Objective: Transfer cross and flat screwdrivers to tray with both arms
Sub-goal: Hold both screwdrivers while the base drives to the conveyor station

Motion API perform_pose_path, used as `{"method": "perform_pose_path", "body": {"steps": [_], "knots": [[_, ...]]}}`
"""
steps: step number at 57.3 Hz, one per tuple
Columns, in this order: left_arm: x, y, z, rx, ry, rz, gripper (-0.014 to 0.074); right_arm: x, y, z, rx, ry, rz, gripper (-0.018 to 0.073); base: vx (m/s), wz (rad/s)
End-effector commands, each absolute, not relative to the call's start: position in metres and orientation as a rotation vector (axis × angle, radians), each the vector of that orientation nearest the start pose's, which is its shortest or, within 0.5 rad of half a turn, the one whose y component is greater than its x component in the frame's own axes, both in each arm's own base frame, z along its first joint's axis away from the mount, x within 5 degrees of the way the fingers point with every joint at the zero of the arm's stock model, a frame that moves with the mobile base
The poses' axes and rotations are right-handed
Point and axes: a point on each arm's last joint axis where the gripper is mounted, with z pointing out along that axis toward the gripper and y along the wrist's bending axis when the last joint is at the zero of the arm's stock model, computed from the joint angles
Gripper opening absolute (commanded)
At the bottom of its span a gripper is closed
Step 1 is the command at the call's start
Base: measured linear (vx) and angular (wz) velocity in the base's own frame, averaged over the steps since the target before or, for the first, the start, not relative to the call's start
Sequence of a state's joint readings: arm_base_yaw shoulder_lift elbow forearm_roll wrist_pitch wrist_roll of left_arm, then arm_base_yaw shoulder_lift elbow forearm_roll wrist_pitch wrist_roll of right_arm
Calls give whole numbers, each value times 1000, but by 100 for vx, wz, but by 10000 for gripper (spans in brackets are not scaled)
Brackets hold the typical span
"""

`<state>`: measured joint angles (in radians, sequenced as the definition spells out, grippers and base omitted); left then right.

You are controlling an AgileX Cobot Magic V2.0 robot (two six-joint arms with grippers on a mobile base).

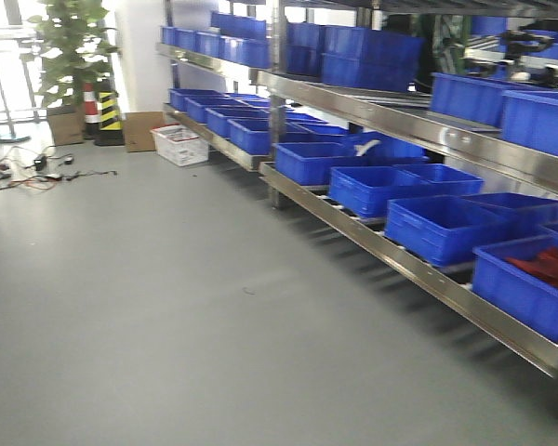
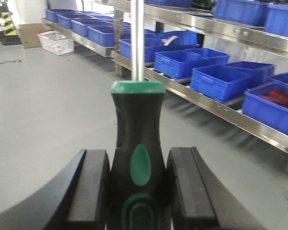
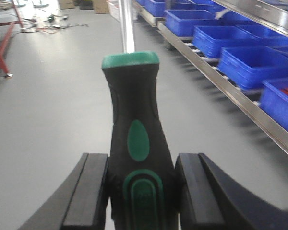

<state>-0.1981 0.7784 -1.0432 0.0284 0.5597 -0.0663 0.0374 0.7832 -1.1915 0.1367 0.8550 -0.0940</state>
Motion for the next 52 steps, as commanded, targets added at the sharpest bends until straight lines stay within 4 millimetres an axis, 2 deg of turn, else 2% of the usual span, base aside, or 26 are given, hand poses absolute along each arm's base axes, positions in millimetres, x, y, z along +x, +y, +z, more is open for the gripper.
{"method": "perform_pose_path", "body": {"steps": [1, 52], "knots": [[135, -27, 458, 114, 1636, -188, 0, 121, 14, 472, -107, 1819, 117, -9, 55, 38], [135, -27, 458, 114, 1636, -188, 0, 121, 14, 471, -107, 1824, 117, -9, 59, 34]]}}
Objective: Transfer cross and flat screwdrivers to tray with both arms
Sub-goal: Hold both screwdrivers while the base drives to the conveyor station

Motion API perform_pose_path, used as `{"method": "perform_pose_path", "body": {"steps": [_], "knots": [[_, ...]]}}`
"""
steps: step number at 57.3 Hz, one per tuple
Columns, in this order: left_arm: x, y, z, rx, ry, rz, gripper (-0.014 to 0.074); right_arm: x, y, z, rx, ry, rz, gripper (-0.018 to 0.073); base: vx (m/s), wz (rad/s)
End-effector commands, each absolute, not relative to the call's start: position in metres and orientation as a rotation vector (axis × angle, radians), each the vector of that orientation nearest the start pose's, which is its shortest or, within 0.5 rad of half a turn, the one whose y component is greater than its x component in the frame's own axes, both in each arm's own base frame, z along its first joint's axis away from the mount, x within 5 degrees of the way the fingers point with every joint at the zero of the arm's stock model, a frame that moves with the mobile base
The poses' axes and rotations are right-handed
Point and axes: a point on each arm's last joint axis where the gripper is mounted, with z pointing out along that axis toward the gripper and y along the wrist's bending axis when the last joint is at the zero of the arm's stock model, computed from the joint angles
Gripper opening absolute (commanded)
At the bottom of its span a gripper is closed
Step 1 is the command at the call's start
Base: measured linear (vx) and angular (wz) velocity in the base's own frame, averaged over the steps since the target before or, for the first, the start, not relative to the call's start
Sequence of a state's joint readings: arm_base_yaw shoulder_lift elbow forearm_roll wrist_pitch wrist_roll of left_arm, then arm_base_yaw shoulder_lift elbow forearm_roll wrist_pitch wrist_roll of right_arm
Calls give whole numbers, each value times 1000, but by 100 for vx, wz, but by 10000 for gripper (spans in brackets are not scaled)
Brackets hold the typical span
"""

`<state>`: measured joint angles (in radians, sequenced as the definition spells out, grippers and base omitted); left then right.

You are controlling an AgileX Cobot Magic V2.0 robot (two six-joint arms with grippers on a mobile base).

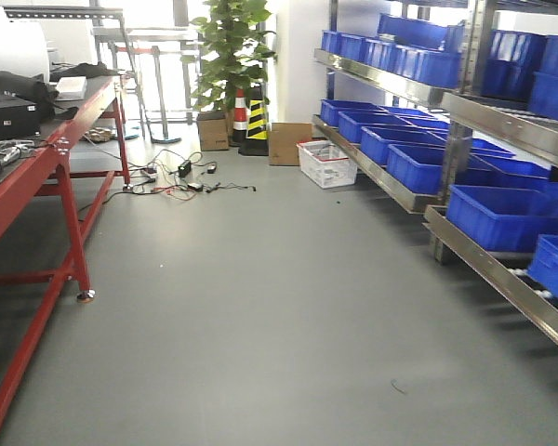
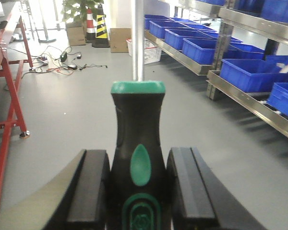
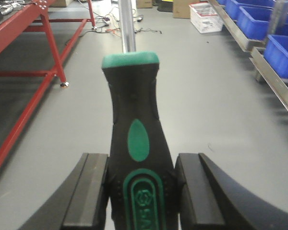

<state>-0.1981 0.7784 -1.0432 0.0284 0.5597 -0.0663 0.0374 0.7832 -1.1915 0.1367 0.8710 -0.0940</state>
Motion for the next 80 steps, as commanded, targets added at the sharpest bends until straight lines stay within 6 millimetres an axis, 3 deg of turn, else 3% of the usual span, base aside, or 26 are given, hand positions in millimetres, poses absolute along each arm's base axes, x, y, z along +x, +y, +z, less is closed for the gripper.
{"method": "perform_pose_path", "body": {"steps": [1, 47, 80], "knots": [[135, -27, 458, 114, 1636, -188, 0, 121, 14, 471, -107, 1824, 117, -9, 62, 18], [135, -27, 458, 114, 1636, -188, 0, 120, 14, 470, -109, 1836, 118, -9, 59, -8], [135, -27, 458, 114, 1636, -188, 0, 124, 14, 469, -109, 1846, 119, -9, 49, -56]]}}
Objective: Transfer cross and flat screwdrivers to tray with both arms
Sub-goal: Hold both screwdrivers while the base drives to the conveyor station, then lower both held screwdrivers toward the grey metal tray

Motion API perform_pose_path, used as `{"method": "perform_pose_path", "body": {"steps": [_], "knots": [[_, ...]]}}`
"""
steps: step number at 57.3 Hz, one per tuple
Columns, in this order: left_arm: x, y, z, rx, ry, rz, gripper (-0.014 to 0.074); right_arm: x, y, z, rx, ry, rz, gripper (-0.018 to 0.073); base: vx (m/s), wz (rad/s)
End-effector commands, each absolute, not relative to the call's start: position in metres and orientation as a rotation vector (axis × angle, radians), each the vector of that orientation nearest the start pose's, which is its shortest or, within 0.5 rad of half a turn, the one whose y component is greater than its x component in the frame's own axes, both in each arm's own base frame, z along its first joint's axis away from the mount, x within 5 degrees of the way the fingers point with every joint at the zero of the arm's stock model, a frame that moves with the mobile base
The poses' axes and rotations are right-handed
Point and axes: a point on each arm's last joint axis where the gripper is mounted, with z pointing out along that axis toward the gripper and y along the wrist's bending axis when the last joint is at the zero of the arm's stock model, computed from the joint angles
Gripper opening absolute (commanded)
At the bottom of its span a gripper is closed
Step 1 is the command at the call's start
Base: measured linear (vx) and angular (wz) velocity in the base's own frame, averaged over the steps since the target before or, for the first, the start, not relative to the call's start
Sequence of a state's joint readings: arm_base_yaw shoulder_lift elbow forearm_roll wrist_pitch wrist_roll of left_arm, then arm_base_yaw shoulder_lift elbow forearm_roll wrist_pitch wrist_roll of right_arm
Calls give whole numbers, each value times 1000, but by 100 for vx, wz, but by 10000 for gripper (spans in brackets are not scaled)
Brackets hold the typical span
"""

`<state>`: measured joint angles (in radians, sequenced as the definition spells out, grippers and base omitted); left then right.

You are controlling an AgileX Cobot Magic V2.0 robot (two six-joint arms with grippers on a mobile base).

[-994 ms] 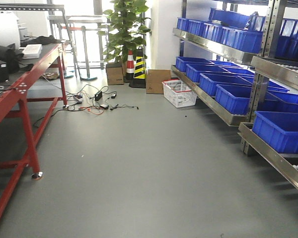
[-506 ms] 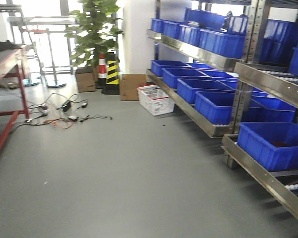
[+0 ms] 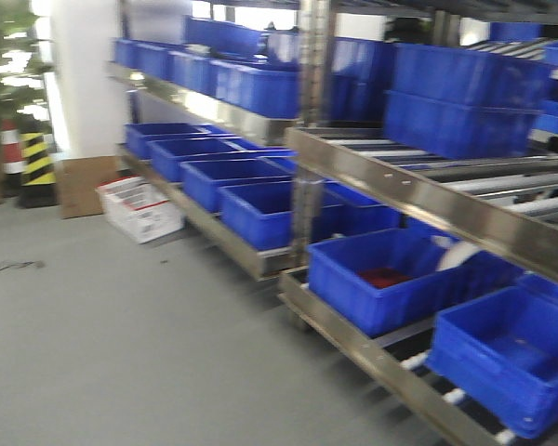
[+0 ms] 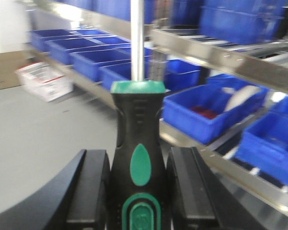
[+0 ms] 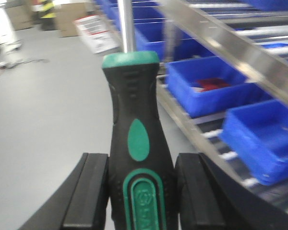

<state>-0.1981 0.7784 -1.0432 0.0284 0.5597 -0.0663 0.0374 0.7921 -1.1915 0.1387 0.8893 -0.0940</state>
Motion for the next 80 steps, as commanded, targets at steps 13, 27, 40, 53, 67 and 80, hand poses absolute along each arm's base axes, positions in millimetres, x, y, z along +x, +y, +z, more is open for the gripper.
{"method": "perform_pose_path", "body": {"steps": [13, 27, 40, 53, 67, 80], "knots": [[135, -27, 458, 114, 1636, -188, 0, 124, 14, 469, -109, 1846, 119, -9, 42, -75], [135, -27, 458, 114, 1636, -188, 0, 124, 14, 469, -109, 1846, 119, -9, 37, -70], [135, -27, 458, 114, 1636, -188, 0, 124, 14, 469, -109, 1846, 119, -9, 32, -71], [135, -27, 458, 114, 1636, -188, 0, 124, 14, 469, -109, 1846, 119, -9, 28, -81], [135, -27, 458, 114, 1636, -188, 0, 124, 14, 469, -109, 1846, 119, -9, 26, -61], [135, -27, 458, 114, 1636, -188, 0, 124, 14, 469, -109, 1847, 119, -9, 29, -23]]}}
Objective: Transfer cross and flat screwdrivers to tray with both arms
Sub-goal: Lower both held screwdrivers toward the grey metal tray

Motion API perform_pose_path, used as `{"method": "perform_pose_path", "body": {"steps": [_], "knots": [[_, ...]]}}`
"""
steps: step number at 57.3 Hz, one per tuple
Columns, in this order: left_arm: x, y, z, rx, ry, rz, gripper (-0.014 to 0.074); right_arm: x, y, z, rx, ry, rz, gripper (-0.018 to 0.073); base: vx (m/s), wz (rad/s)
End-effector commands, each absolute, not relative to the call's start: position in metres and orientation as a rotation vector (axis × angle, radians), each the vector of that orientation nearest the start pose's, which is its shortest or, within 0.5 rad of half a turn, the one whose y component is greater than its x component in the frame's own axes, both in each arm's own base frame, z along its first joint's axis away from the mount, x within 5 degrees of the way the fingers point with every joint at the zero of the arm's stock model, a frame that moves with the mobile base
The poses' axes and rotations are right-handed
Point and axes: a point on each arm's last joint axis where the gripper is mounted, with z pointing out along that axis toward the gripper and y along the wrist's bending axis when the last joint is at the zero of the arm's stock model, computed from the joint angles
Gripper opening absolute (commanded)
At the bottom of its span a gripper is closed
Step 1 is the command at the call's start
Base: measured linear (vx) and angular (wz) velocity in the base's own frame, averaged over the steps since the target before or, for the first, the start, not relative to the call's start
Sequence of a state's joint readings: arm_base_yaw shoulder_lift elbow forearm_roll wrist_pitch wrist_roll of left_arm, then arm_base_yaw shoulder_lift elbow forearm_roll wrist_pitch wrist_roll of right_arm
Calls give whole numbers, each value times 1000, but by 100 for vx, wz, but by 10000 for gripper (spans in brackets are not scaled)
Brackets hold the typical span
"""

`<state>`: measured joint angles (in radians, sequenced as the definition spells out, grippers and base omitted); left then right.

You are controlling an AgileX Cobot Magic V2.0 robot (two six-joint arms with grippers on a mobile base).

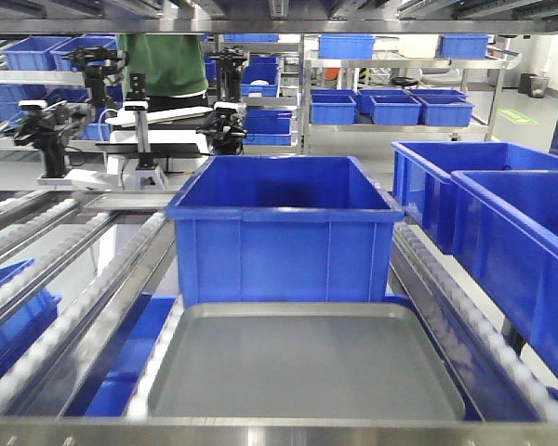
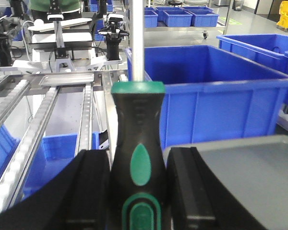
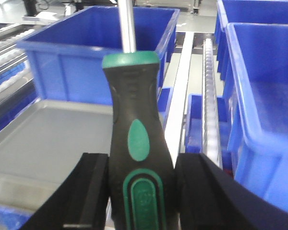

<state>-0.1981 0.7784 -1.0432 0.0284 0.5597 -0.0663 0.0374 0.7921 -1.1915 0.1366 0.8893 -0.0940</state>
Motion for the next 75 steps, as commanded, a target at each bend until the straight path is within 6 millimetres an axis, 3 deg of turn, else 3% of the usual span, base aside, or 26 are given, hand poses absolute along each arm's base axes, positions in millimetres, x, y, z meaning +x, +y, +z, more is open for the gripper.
{"method": "perform_pose_path", "body": {"steps": [1, 27, 75], "knots": [[135, -27, 458, 114, 1636, -188, 0, 124, 14, 469, -109, 1847, 119, -9, 31, -8], [135, -27, 458, 114, 1636, -188, 0, 124, 14, 469, -109, 1847, 119, -9, 26, -2], [135, -27, 459, 113, 1633, -189, 0, 124, 16, 469, -102, 1844, 157, -9, 1, 0]]}}
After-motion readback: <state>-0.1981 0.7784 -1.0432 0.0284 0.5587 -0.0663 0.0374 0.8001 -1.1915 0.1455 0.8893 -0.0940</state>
